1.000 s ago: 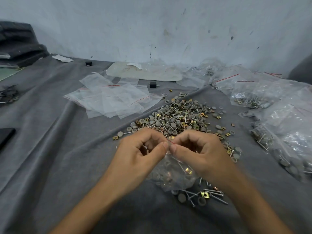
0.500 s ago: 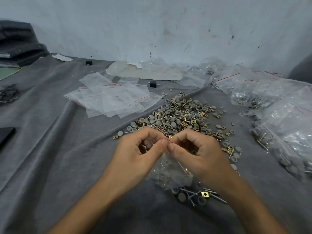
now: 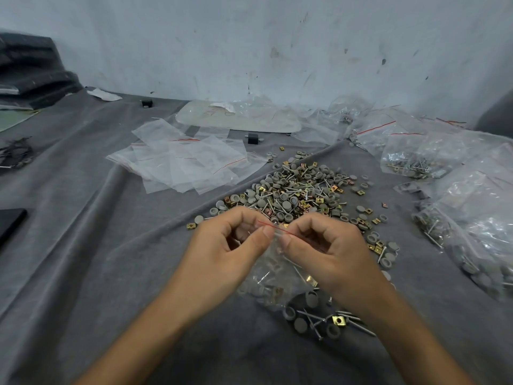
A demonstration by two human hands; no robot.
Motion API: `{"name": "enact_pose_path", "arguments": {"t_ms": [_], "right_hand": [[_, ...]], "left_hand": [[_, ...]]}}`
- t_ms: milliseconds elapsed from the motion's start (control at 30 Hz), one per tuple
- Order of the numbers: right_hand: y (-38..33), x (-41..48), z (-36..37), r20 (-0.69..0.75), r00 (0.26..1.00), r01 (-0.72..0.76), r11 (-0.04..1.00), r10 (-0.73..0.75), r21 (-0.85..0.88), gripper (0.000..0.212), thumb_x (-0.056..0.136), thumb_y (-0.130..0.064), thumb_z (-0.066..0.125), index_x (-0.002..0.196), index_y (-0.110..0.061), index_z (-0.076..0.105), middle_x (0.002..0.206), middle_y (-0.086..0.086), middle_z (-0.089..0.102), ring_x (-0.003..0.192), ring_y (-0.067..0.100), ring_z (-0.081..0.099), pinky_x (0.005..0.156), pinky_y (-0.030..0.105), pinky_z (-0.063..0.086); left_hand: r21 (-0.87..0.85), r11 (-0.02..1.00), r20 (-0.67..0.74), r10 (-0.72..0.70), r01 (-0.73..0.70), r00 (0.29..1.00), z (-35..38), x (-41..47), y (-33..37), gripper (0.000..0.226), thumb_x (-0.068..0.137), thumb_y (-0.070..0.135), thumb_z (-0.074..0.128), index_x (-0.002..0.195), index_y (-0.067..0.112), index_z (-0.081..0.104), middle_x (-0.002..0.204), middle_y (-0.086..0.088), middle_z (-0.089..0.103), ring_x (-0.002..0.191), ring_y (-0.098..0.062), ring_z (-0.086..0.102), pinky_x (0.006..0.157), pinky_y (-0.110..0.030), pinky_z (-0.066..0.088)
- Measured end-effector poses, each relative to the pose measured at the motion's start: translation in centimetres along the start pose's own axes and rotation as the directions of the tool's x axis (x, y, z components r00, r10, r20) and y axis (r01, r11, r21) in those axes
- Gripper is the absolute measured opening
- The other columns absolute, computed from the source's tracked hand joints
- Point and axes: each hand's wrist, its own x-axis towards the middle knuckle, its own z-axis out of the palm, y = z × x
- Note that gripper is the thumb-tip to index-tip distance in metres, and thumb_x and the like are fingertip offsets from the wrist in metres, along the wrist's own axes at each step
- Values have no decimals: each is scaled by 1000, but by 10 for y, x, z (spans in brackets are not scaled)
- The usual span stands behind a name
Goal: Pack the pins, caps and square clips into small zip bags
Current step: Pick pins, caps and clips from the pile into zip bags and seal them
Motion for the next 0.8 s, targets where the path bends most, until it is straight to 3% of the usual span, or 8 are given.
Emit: {"name": "enact_pose_path", "arguments": {"t_ms": [100,200,433,533,600,633,700,800], "right_hand": [[0,0,2,9,1000,15,1000,-16,17,7,94,-29,70,88,-27,70,66,-6,63,48,9,53,40,29,45],[-3,1,1,-1,1000,17,999,-17,38,6,92,-29,72,87,-25,71,68,-4,64,55,6,56,49,24,46],[-8,3,-1,-37,999,41,996,-38,83,8,91,-21,74,83,-22,71,63,-8,62,52,0,51,50,12,39],[-9,3,-3,-37,999,17,994,-13,107,6,88,-27,76,87,-21,74,70,0,68,54,9,58,48,21,45],[-10,3,-6,-62,998,-18,993,25,113,12,86,-35,77,88,-24,74,76,5,70,62,25,62,50,36,49],[-9,3,-8,-82,996,-25,992,36,126,13,86,-36,78,87,-24,74,76,3,70,62,23,62,51,35,50],[-9,4,-12,-101,994,-26,989,41,144,10,85,-35,77,85,-25,74,71,-6,68,61,6,59,53,19,47],[-10,4,-17,-63,996,-51,988,61,143,7,85,-33,74,86,-26,75,71,-7,68,62,5,57,54,18,46]], "left_hand": [[31,1000,50,-1,-1,999,1,0,3,18,89,44,69,97,30,75,74,-14,67,59,-30,52,51,-44,42],[22,1000,32,2,-3,999,0,0,5,15,91,41,69,98,31,76,78,-15,70,64,-41,55,54,-53,46],[-15,1000,-36,27,-28,999,-1,1,7,13,89,42,69,97,34,76,77,-23,66,62,-44,52,54,-60,45],[-29,999,-54,25,-26,998,-2,2,8,6,89,35,71,93,35,76,73,-16,67,61,-37,54,55,-49,47],[-19,1000,-98,21,-23,995,-4,2,8,9,87,30,69,87,36,75,66,-3,64,58,-14,51,54,-29,45],[-17,1000,-125,12,-15,992,-6,3,9,9,86,29,68,84,35,74,64,0,62,58,-9,49,53,-22,42],[0,1000,-181,-17,17,983,-9,4,10,8,84,30,67,82,34,73,66,-6,63,61,-9,51,54,-18,41],[23,999,-214,-42,49,976,-12,5,14,8,83,32,66,82,35,74,75,-17,63,64,-14,53,56,-22,43]]}}
